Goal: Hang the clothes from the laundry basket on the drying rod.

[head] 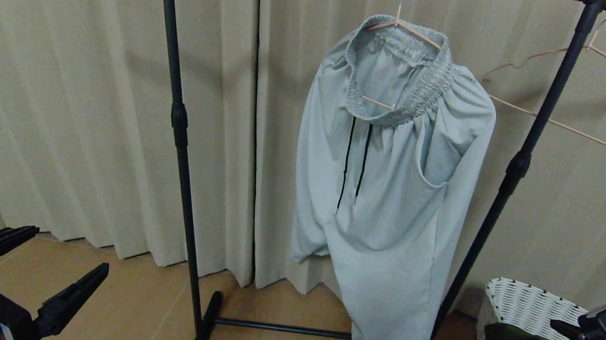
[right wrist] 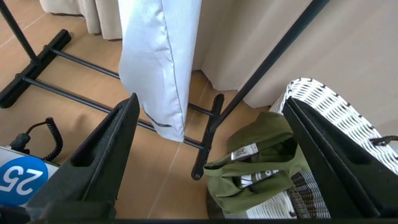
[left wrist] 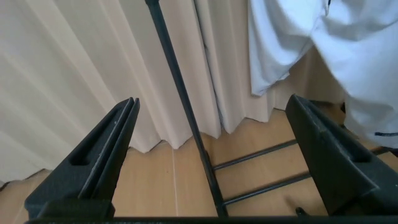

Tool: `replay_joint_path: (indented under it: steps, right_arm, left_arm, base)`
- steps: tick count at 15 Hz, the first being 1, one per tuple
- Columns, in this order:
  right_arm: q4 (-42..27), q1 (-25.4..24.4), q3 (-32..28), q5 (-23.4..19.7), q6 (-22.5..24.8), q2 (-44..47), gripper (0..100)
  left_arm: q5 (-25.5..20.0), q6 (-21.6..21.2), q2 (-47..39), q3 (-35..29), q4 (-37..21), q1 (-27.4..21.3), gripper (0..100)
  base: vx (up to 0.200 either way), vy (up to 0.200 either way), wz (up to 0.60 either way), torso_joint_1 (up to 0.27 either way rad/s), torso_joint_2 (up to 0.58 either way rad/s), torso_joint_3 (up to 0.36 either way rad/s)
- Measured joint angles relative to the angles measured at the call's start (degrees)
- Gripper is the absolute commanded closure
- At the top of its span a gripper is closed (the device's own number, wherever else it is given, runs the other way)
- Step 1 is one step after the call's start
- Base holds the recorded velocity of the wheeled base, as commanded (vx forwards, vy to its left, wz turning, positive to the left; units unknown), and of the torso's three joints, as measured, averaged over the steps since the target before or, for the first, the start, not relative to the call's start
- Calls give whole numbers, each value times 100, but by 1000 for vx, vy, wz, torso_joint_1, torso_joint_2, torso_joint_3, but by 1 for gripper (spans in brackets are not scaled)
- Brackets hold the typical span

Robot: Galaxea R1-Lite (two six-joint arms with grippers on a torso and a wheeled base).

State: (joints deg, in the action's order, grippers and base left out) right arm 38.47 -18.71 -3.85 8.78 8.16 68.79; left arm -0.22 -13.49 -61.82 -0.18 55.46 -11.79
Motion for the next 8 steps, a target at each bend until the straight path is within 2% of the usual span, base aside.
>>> replay_joint_path:
  steps: [8]
  right_arm:
    - [6, -5, 11, -9, 7, -5, 0]
  left_arm:
    - [-2, -33, -11, -11, -11, -4, 0]
  base:
    - [0, 0, 0, -4, 22, 19]
